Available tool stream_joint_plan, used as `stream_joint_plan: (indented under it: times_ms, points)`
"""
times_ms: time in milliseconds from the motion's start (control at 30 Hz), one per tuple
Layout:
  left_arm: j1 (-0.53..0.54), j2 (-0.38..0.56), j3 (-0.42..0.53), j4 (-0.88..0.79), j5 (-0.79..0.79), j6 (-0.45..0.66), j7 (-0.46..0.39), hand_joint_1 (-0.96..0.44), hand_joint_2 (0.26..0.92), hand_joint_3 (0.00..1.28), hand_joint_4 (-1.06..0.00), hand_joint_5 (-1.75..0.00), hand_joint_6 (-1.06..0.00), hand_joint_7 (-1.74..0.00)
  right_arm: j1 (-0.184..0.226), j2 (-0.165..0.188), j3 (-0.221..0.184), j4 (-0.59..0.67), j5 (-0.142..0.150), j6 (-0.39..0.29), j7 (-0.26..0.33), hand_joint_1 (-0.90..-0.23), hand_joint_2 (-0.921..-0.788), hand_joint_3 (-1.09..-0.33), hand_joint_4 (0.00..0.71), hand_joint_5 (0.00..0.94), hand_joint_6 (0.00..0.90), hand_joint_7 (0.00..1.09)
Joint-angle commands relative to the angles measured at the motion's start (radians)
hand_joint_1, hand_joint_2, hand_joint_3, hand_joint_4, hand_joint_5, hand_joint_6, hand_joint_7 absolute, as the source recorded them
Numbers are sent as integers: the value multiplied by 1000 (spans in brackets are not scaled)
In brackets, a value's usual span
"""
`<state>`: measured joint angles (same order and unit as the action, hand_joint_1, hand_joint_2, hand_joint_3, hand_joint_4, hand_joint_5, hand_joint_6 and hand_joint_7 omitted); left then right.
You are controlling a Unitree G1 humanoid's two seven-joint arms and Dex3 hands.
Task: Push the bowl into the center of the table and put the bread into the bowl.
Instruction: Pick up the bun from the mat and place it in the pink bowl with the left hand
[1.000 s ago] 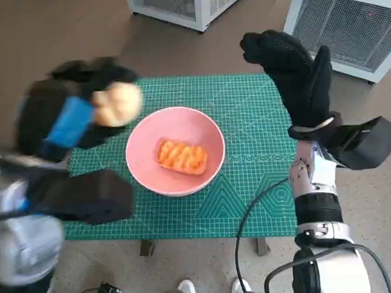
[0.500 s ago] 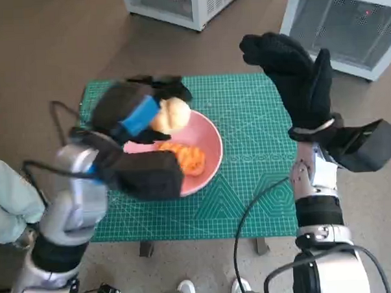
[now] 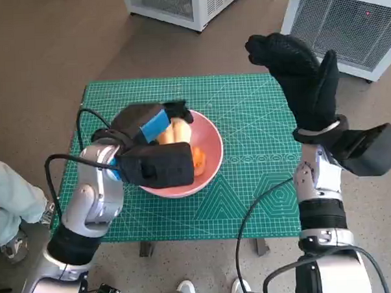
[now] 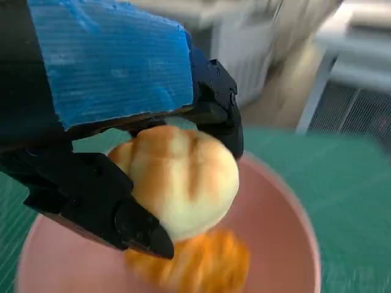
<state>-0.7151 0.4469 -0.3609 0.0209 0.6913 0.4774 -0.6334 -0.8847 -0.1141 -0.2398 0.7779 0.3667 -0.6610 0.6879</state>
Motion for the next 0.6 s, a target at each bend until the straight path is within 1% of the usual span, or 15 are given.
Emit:
stream_joint_plan:
  times_ms: [33, 167, 367, 500, 600]
  points:
    - [-35, -3, -19, -4, 4, 41, -52, -346, 850, 28, -17, -16, -110, -171, 21, -7, 8, 2, -12, 10, -12, -692, -921, -817, 150, 38, -1, 459]
    - [-22, 0, -12, -5, -13, 18, -40, -420, 854, 23, -3, -3, -73, -130, 19, -4, 14, 0, -14, 5, -16, -695, -921, -820, 148, 38, -1, 458]
    - [3, 7, 17, -25, -46, -15, -11, -468, 865, 20, 1, 1, -59, -106, 14, -2, 17, 6, -22, -3, -19, -688, -921, -825, 145, 39, -1, 454]
    - [16, 19, 53, -39, -86, -43, 3, -490, 876, 20, 1, 1, -58, -98, 11, -1, 20, 6, -26, -3, -21, -678, -921, -831, 144, 41, -1, 453]
    - [26, 31, 93, -56, -131, -58, -2, -503, 885, 22, 1, 1, -59, -94, 15, 0, 23, -7, -26, 1, -23, -673, -921, -835, 143, 42, -1, 453]
